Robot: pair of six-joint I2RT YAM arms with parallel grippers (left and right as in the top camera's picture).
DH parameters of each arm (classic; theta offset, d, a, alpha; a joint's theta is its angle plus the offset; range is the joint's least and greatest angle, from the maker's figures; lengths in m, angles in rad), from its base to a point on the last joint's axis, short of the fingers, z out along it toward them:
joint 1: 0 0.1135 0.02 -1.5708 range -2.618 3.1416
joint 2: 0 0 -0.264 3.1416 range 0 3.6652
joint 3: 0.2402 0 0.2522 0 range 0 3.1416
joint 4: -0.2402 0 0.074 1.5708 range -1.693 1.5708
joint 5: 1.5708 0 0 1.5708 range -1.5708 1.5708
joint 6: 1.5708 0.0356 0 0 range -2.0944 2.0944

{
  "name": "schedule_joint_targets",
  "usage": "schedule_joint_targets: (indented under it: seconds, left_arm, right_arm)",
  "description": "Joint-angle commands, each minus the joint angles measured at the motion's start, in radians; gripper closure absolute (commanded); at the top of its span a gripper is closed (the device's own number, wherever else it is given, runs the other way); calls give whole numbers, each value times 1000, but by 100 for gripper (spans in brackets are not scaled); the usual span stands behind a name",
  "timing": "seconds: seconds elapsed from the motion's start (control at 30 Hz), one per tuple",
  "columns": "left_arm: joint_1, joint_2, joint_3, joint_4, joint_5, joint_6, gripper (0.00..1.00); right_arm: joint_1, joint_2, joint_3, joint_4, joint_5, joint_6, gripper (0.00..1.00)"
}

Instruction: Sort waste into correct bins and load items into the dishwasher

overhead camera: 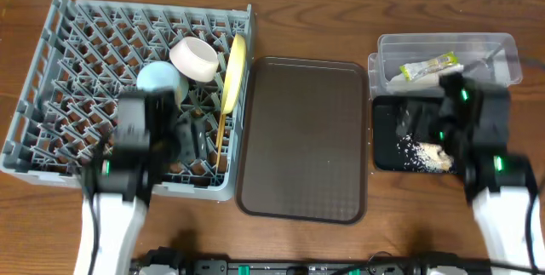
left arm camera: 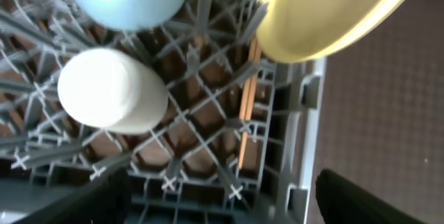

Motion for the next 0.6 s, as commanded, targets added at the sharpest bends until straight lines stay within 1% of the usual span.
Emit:
schedule_joint_targets:
  seconds: [0.0,0.1,0.23,0.33,0.57]
  left_arm:
    - [2,-183,-98,59,5,39,12]
    - [2,-332,-160,97,5,35,12]
    - [2,-445,-174,89,5,35,12]
    - [2,-480,-174,82,5,35,12]
    - [2,-478,-174,69,5,35,12]
  right_arm:
    - [11,-140,-80,38,8,-13,1]
    - [11,-229,-119,48,21,-13,1]
    - [11,-277,-126,11,30,-13,1]
    - [11,-276,-126,-23,30,-13,1]
    - [11,-274,-126,-122,30,-13,1]
